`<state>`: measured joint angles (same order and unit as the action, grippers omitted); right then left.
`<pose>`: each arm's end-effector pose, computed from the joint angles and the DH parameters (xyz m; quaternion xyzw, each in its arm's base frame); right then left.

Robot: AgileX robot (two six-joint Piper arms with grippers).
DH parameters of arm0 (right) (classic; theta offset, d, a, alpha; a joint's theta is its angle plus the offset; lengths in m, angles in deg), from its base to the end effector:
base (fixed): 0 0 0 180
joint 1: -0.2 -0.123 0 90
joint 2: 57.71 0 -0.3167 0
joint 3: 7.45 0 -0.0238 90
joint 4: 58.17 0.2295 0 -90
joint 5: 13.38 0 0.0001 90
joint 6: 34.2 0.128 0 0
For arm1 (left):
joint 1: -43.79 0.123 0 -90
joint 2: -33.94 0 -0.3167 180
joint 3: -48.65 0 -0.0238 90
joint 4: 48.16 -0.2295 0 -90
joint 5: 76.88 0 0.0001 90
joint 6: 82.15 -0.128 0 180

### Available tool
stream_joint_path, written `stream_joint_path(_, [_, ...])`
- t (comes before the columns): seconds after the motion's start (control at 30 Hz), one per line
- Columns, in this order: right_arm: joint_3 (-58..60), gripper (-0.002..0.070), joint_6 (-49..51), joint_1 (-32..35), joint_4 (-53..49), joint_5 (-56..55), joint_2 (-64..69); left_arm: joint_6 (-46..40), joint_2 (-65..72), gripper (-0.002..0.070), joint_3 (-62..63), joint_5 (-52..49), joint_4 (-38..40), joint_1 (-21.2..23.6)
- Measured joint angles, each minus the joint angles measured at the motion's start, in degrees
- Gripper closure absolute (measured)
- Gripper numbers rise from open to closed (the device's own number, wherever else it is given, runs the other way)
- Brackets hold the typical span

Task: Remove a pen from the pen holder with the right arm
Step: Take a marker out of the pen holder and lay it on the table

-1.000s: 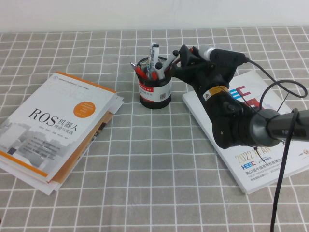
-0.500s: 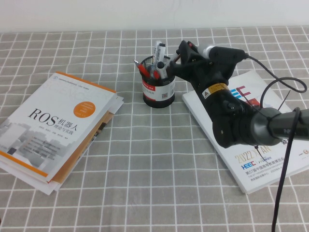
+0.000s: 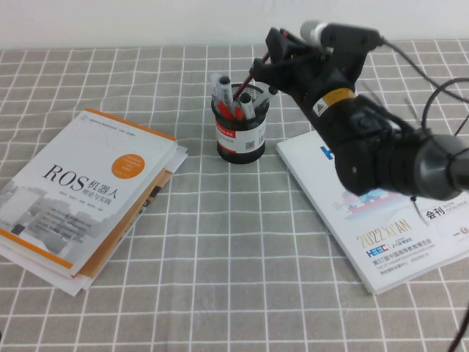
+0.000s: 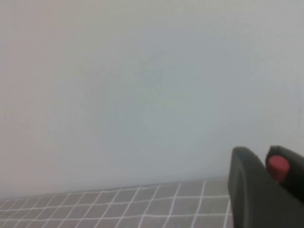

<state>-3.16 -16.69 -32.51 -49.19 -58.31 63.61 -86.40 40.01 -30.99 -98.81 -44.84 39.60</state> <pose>0.4205 0.2533 0.2990 -0.0080 0.6500 0.3283 0.6853 0.0338 -0.0053 0.1586 0.0441 0.8058 -0.0243 0.5901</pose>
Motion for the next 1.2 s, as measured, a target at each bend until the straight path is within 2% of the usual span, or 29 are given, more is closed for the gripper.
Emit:
stream_joint_path(0.2, [0.0, 0.0662, -3.4, 0.0, -1.3, 6.0, -6.2, 0.0, 0.0, 0.0678, 0.0, 0.0, 0.0, 0.0])
stream_joint_path(0.43, [0.0, 0.0662, -5.0, 0.0, -7.6, 13.1, -15.0, 0.0, 0.0, 0.0678, 0.0, 0.0, 0.0, 0.0])
stream_joint_path(0.83, [0.0, 0.0662, -5.0, -3.8, -14.1, 40.6, -27.9, 0.0, 0.0, 0.0678, 0.0, 0.0, 0.0, 0.0])
stream_joint_path(1.2, [0.0, 0.0662, -5.1, -4.3, -11.2, 66.6, -26.8, 0.0, 0.0, 0.0678, 0.0, 0.0, 0.0, 0.0])
